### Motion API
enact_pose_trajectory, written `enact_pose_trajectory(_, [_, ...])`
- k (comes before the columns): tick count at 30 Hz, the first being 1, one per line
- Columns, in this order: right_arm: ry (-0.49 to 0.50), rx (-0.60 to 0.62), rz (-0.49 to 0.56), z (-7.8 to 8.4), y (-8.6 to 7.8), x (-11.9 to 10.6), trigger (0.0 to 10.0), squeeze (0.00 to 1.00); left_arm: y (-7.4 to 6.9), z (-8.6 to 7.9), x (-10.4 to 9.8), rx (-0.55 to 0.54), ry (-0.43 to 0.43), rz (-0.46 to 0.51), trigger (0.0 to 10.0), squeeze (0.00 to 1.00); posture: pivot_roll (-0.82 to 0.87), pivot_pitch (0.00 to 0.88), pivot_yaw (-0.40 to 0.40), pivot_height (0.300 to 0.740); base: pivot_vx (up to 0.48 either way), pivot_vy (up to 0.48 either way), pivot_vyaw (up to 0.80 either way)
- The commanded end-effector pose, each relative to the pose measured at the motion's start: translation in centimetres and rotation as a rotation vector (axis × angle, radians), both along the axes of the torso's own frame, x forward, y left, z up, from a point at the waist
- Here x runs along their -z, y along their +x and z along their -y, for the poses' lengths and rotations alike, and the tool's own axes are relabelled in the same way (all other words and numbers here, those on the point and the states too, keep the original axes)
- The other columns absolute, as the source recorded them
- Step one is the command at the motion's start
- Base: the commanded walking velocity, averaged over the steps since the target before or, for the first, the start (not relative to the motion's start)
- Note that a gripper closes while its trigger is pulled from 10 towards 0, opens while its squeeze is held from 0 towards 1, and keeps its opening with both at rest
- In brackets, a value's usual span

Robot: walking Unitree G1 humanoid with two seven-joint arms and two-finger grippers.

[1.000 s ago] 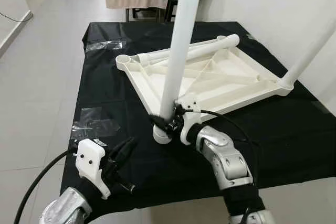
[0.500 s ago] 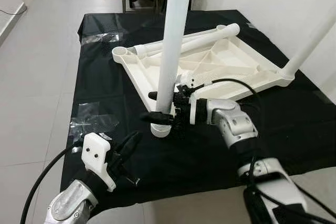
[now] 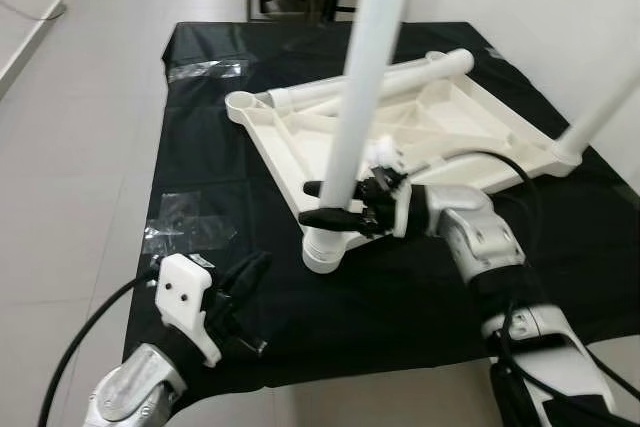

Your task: Building children table

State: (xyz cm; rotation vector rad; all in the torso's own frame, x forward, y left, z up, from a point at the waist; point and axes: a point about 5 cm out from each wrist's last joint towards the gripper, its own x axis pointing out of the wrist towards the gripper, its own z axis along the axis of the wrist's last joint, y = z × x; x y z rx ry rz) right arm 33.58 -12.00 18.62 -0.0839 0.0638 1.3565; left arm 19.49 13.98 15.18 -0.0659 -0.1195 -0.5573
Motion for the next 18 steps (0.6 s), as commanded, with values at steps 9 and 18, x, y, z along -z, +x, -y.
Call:
enact_pose_trajectory(9, [-0.030, 0.723, -0.148, -4.3, -7.1, 5.1, 0.0, 0.00, -0.7, -0.4, -0.4, 0.009, -0.008, -0.005, 10.0, 0.00, 0.10, 0.158, -0.091, 0.740, 0.000, 0.000, 0.00])
enact_pose_trajectory(18, [-0.100, 0.707, -0.004, -4.7, -5.5, 4.6, 7.8, 0.00, -0.6, -0.3, -0.3, 0.008, -0.005, -0.007, 10.0, 0.00, 0.13, 0.144, -0.103, 0.740, 0.000, 0.000, 0.00])
